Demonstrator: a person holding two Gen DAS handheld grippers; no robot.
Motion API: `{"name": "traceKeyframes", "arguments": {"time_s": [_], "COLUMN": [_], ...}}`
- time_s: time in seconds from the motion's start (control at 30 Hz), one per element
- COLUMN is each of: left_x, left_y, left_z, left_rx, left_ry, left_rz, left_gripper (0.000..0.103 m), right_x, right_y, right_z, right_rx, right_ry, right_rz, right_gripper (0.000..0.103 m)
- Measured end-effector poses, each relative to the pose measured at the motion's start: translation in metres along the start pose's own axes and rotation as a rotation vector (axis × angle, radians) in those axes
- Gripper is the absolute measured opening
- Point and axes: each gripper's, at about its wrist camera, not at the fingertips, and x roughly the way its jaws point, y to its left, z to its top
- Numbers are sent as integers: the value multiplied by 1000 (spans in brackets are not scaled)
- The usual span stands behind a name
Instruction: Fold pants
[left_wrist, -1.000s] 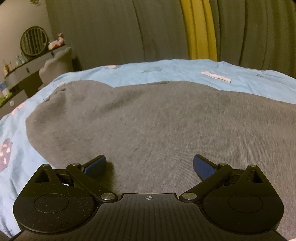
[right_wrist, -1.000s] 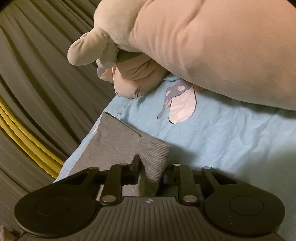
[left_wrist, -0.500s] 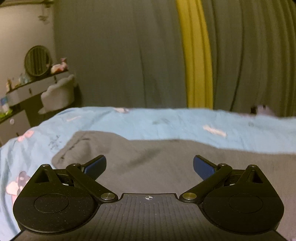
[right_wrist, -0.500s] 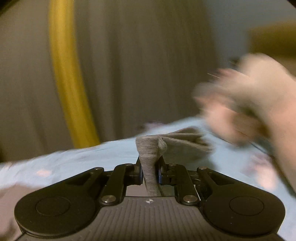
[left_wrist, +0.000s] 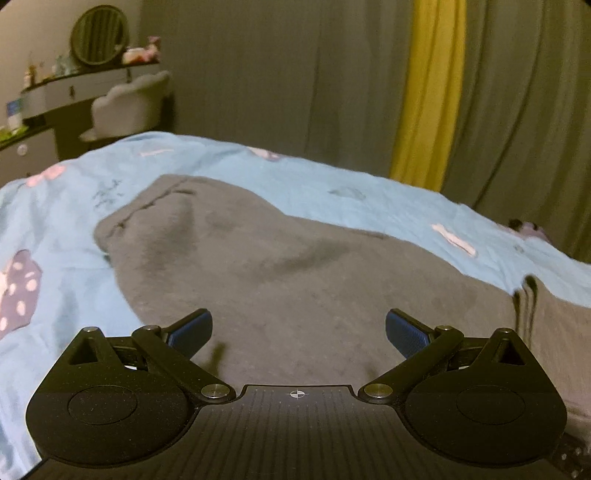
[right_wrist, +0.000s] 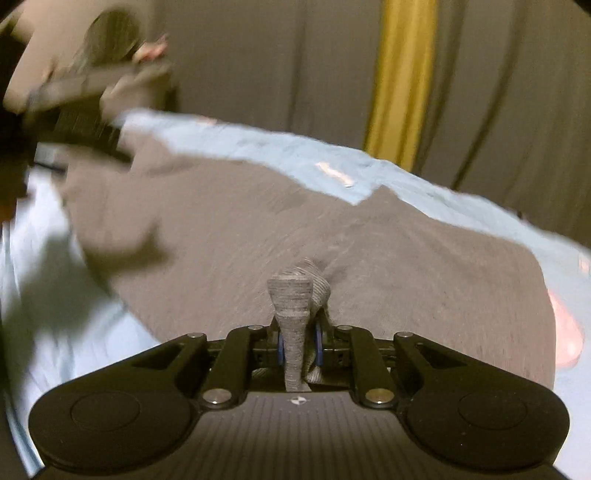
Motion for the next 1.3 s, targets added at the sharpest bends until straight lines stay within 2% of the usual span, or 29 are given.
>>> {"name": "traceKeyframes", "arguments": {"time_s": [0.07, 0.13, 0.17, 0.2, 0.27, 0.3, 0.33, 0.4, 0.43, 0.47, 0.57, 0.63, 0.7, 0.8, 0.87, 0.93, 0.97, 1.0, 1.07, 1.17, 1.23, 1.3], "left_x": [1, 2, 2, 3, 3, 4, 4, 7, 9, 10, -1, -7, -3, 5, 8, 8, 8, 8, 8, -1, -3, 2], "left_y": [-6, -11, -14, -18, -26, -30, -34, -46, -51, -59, -75, -84, -95, -109, -117, -121, -124, -125, -124, -118, -125, -135], "left_z": [-3, -6, -7, -9, -12, -14, -16, -21, -23, -25, -22, -17, -10, -9, -14, -21, -24, -25, -26, -19, -16, -19], "left_rx": [19, 44, 58, 75, 113, 135, 157, 208, 235, 272, 314, 300, 248, 163, 154, 171, 185, 187, 152, 116, 164, 223], "left_ry": [11, 26, 33, 40, 48, 52, 58, 83, 103, 126, 93, 83, 147, 290, 337, 359, 381, 406, 435, 392, 378, 399], "left_rz": [-37, -76, -91, -109, -136, -146, -156, -176, -182, -189, -232, -280, -354, -460, -460, -484, -488, -487, -483, -508, -525, -535], "left_gripper": [103, 103, 103, 103, 103, 103, 103, 103, 103, 103, 103, 103, 103, 103, 103, 93, 74, 63, 61, 63, 62, 55], "right_x": [-11, -29, -39, -50, -62, -64, -64, -53, -48, -50, -59, -71, -67, -55, -55, -55, -54, -55, -54, -54, -53, -50], "right_y": [-13, -31, -41, -55, -83, -96, -109, -132, -140, -143, -147, -148, -152, -157, -159, -159, -160, -160, -160, -160, -160, -160], "right_z": [0, -4, -5, -9, -20, -28, -37, -56, -65, -68, -69, -73, -77, -80, -77, -77, -77, -77, -76, -75, -75, -74], "right_rx": [134, 296, 390, 489, 673, 765, 848, 978, 1048, 1089, 1122, 1132, 1164, 1202, 1206, 1193, 1192, 1190, 1178, 1165, 1160, 1152], "right_ry": [-11, -71, -114, -162, -218, -219, -193, -66, -43, -76, -176, -221, -206, -164, -172, -169, -163, -162, -158, -154, -150, -147], "right_rz": [78, 149, 177, 193, 166, 117, 56, -55, -33, -3, 61, 101, 127, 109, 112, 98, 97, 96, 94, 88, 85, 80], "right_gripper": [37, 55, 72, 82, 91, 92, 92, 91, 89, 91, 93, 94, 97, 97, 97, 97, 97, 97, 97, 97, 97, 97]}}
